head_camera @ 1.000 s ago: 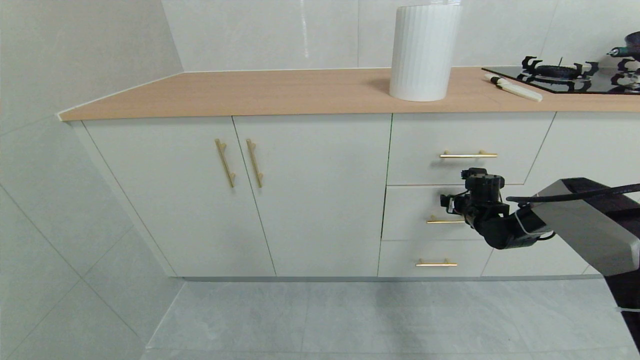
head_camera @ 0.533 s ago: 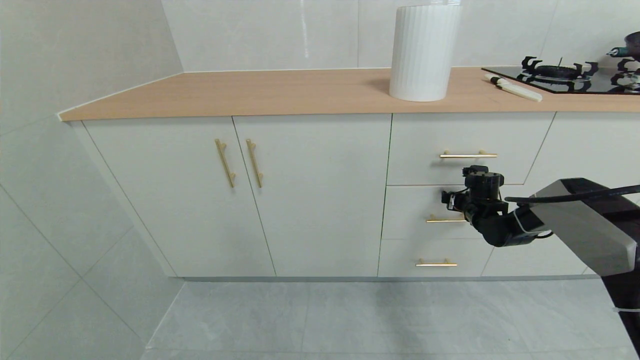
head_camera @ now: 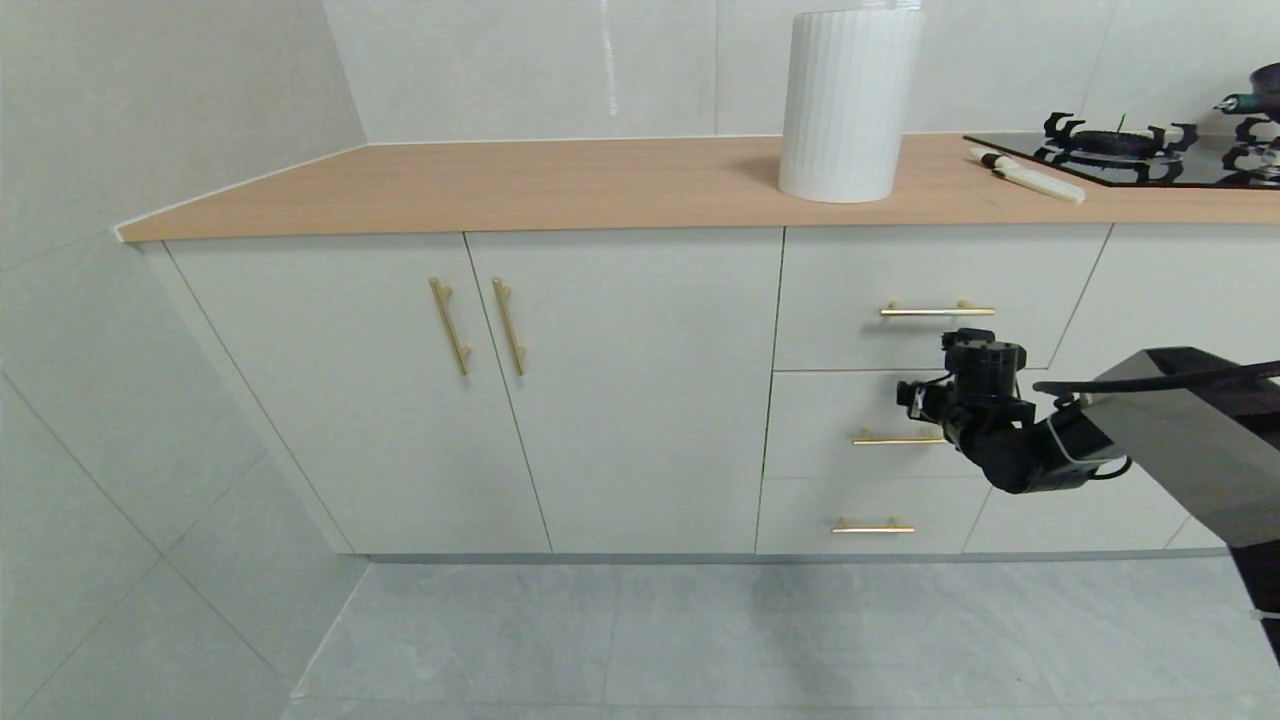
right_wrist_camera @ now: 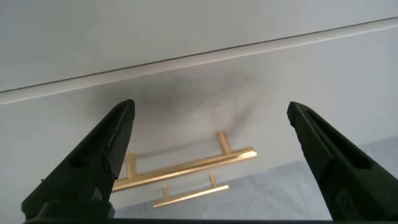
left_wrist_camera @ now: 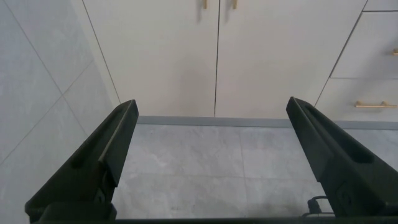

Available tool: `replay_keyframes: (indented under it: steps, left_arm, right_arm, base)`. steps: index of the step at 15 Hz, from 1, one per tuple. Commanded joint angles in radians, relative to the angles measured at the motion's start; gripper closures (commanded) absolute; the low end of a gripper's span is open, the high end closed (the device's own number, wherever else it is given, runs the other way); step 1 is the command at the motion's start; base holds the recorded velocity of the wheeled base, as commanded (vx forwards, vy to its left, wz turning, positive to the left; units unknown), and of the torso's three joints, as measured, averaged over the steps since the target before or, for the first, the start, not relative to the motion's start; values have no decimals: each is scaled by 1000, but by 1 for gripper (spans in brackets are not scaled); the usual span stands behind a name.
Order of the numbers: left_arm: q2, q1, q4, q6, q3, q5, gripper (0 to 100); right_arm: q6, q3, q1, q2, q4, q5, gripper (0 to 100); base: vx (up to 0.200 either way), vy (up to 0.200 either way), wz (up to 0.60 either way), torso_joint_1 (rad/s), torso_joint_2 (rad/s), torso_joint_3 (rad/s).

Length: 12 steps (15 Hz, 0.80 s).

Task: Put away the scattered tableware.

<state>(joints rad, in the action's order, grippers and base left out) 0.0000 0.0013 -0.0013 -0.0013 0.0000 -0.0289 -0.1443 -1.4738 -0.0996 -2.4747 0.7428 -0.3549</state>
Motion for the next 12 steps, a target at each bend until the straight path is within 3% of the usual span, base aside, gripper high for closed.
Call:
replay_keyframes:
  steps: [1, 5, 6, 7, 12]
  left_arm:
    - [2, 0, 0, 0, 0, 0, 0]
    - [2, 0, 0, 0, 0, 0, 0]
    - [2, 0, -2, 0, 0, 0, 0]
    - [2, 0, 0, 0, 0, 0, 0]
    - [0, 0, 0, 0, 0, 0, 0]
  right_arm:
    - [-57, 253, 3, 253, 41, 7, 0]
    - [-49, 715, 52, 758, 156, 5, 0]
    - [-44, 736, 57, 789, 156, 5, 0]
    - [35, 908, 107, 1008, 158, 8, 0]
    - [175, 1213, 166, 1611, 86, 125, 0]
  base:
    - [0, 0, 0, 0, 0, 0]
    - [0, 0, 0, 0, 0, 0]
    - [0, 0, 0, 0, 0, 0]
    - [0, 0, 0, 0, 0, 0]
    - [0, 0, 0, 0, 0, 0]
